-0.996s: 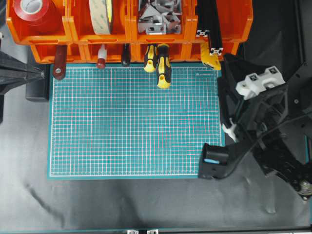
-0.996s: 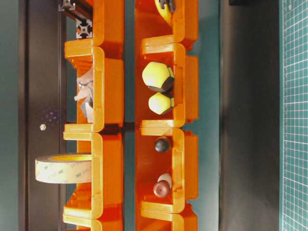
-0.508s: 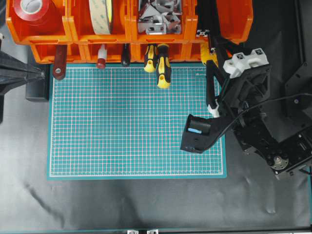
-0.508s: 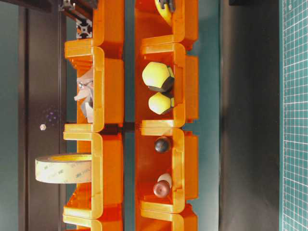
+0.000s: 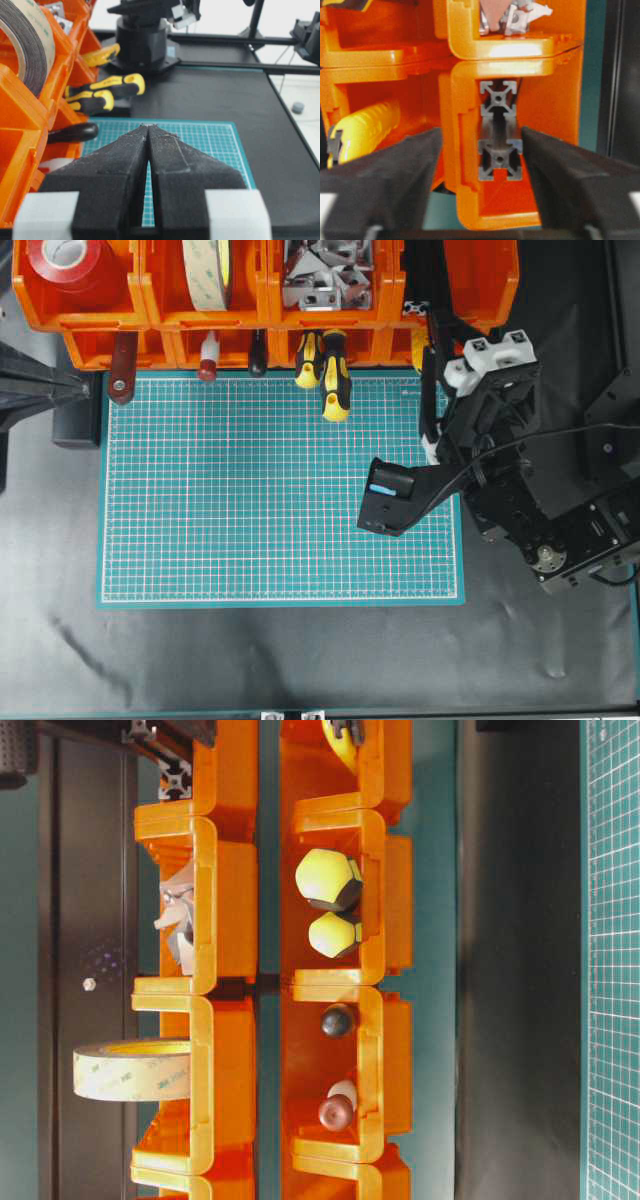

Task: Pick frame from container rack with right arm.
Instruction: 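Close the right gripper on the black aluminium extrusion profile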

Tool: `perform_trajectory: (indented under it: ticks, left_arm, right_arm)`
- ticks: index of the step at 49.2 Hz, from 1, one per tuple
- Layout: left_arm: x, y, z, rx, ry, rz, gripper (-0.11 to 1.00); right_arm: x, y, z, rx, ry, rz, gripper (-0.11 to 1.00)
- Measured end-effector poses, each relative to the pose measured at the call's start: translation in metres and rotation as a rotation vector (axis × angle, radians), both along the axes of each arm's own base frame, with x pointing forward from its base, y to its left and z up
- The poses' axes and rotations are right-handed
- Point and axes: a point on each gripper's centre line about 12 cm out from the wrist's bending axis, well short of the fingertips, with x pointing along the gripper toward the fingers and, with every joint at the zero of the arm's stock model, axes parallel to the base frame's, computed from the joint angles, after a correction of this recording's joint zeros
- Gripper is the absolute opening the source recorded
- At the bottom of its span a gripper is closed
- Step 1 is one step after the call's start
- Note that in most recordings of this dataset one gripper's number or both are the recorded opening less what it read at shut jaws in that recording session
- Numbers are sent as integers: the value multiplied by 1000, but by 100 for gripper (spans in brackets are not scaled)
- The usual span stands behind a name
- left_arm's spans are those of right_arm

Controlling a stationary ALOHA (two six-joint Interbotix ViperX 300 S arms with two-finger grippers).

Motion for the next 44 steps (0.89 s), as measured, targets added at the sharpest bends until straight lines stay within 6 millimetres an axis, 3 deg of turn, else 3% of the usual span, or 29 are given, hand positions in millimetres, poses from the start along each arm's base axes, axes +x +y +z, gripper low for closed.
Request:
perform_trajectory:
  ticks: [4, 16, 26, 35, 44]
  left_arm:
    - [-1, 0, 1, 0, -3, 0, 0]
    - [-1, 0, 0, 0, -2, 0, 0]
    - [-1, 0, -1, 0, 12, 1, 0]
    - [-2, 1, -1, 0, 15, 4, 0]
    - [-5, 1, 2, 0, -2, 4, 0]
  right_arm:
    - [0, 0, 0, -3, 2, 0, 27]
    - [0, 8, 7, -30, 4, -34, 26]
    - [-5, 28, 33, -92, -40, -50, 26]
    - [-9, 60, 58, -166, -49, -12, 26]
    - [-4, 113, 60, -176, 3, 133, 26]
